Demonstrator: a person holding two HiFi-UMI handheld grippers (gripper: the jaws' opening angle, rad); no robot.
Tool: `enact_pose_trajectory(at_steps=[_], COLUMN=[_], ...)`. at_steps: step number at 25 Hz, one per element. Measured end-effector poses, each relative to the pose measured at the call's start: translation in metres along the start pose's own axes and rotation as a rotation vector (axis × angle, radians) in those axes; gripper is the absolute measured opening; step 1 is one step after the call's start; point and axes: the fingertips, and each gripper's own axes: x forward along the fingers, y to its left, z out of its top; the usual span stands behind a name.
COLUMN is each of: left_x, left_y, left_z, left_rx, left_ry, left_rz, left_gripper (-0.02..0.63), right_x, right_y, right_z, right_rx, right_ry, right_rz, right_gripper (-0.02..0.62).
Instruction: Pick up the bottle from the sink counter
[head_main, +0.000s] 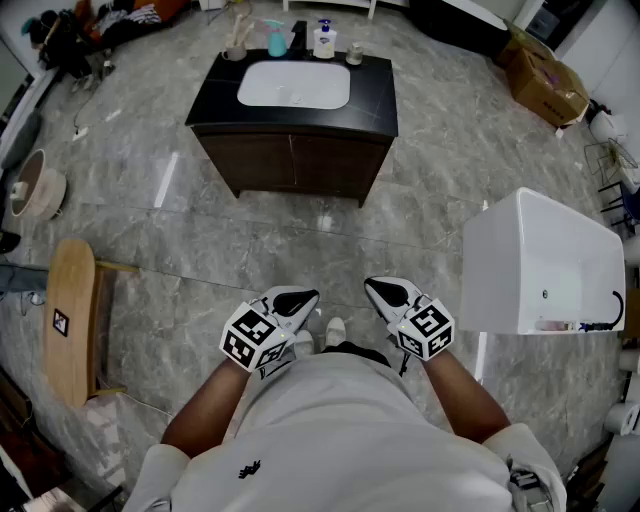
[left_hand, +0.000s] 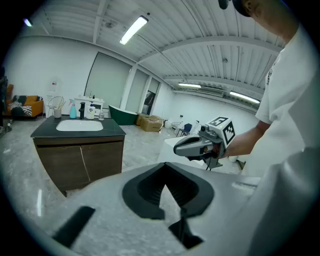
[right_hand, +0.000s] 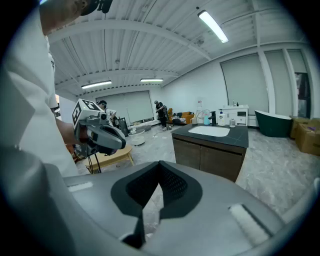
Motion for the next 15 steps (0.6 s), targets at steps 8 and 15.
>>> enact_pose_trajectory(at_steps=[8, 15], left_x=[0.028, 0.058], left_y=[0.0, 0.005], left_z=[0.016, 0.037], left_rx=[-0.013, 0.003], left_ry=[0.005, 0.02], left_rz=[0.02, 0.048], left_gripper=[0.006, 0.006], right_x=[-0.008, -0.011], right_y=[-0.035, -0.081], right_z=[0.0, 0.005], right_rx=[-0.004, 0.064], right_ry=[0.009, -0.068], right_rz=[0.02, 0.032], right_gripper=[0.011, 0.143])
